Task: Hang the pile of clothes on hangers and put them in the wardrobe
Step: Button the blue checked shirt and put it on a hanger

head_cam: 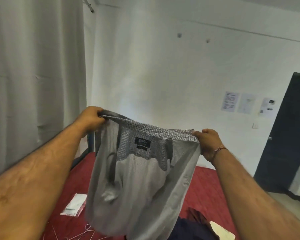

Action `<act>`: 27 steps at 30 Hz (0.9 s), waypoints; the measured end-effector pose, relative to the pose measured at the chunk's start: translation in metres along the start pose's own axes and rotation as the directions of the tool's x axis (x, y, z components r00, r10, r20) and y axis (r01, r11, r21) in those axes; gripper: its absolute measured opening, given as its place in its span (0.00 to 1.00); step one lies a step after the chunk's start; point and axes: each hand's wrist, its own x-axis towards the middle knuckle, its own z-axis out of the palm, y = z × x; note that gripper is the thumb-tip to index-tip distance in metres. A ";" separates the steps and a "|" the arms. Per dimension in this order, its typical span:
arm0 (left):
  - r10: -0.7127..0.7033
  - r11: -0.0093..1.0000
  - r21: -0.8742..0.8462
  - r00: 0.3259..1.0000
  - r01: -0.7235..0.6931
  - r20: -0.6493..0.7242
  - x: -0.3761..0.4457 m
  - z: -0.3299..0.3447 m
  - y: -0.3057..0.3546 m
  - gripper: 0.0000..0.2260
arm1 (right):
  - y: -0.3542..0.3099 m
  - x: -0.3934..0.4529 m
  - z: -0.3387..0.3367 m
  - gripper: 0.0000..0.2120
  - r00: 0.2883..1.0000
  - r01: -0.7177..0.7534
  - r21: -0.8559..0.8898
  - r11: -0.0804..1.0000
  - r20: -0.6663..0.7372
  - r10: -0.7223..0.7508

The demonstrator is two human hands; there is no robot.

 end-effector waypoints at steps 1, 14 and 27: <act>-0.053 0.985 -0.165 0.998 0.055 0.015 -0.003 -0.001 0.005 0.09 | -0.002 0.000 -0.005 0.17 0.999 0.033 -0.022 0.999 -0.023 -0.034; -0.008 0.975 -0.219 0.987 0.043 0.158 -0.045 -0.020 0.033 0.09 | -0.013 -0.032 -0.065 0.15 0.807 0.564 -0.752 0.341 0.589 -0.037; -0.339 0.893 0.348 0.935 0.285 0.103 -0.126 0.000 -0.058 0.21 | 0.164 -0.093 -0.055 0.09 0.893 0.201 -0.730 0.653 0.411 0.185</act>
